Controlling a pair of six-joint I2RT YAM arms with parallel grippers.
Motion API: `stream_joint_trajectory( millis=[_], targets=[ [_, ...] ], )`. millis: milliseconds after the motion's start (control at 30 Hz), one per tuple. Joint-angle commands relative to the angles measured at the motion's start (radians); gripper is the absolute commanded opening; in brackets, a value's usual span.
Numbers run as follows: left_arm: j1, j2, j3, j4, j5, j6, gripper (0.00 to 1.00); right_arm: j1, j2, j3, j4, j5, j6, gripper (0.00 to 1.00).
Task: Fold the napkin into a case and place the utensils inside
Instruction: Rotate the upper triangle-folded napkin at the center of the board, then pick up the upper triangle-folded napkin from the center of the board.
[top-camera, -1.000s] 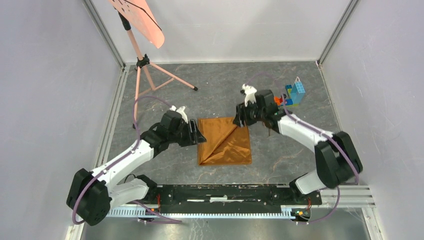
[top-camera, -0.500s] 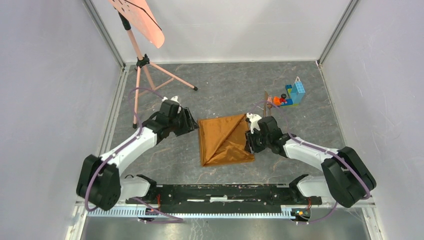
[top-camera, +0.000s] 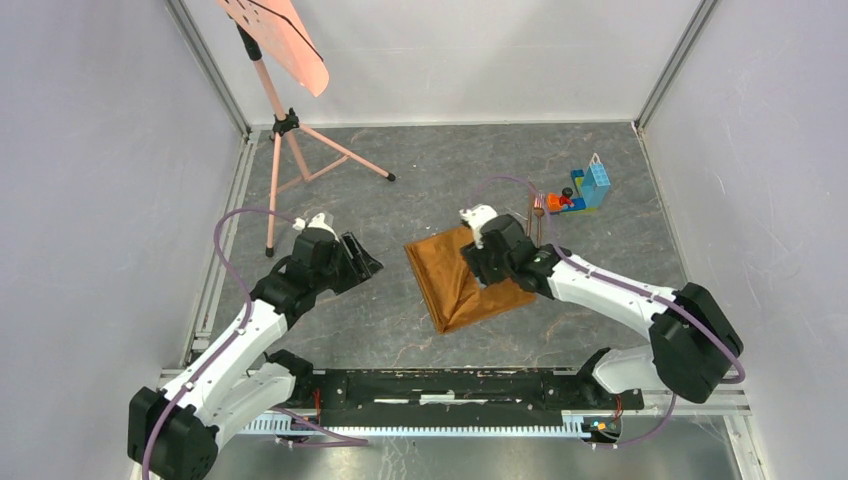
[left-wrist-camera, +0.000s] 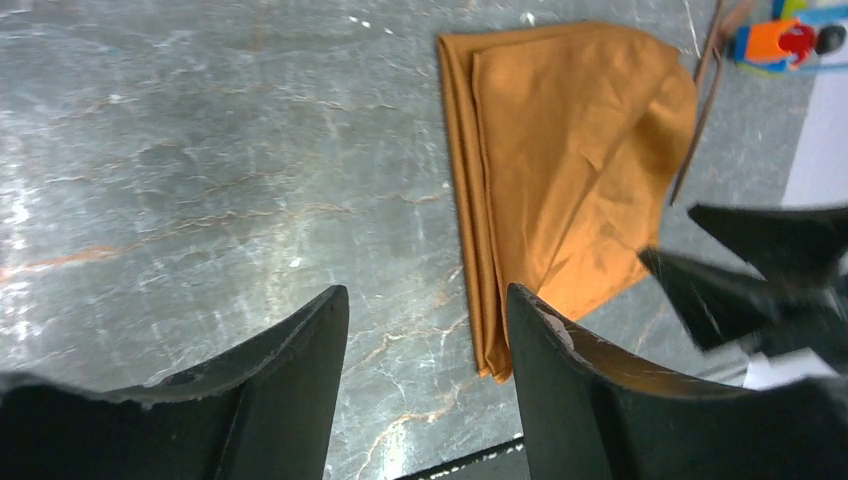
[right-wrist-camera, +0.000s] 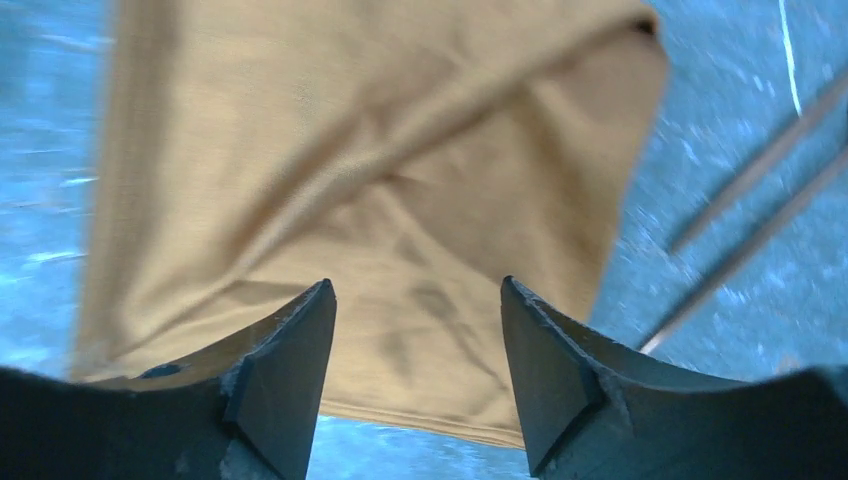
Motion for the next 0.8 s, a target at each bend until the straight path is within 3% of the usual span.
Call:
stream_joint_trajectory(
  millis=[0, 133, 300, 433, 767],
  targets=[
    [0.016, -0.029, 0.006, -0.075, -0.127, -0.104, 0.67, 0.172, -0.009, 0.106, -0.139, 0.021, -0.017, 0.70],
    [0.026, -0.032, 0.008, -0.092, -0.147, -0.132, 0.69, 0.344, 0.046, 0.134, -0.135, -0.017, 0.067, 0.72],
    [0.029, -0.031, -0.001, -0.085, -0.134, -0.120, 0.69, 0.461, 0.145, 0.223, -0.148, 0.039, 0.123, 0.64],
    [0.032, -0.053, -0.019, -0.089, -0.126, -0.119, 0.69, 0.498, 0.227, 0.265, -0.162, 0.058, 0.139, 0.58],
    [0.038, -0.125, -0.020, -0.145, -0.161, -0.089, 0.71, 0.514, 0.314, 0.293, -0.172, 0.098, 0.176, 0.58]
  ],
)
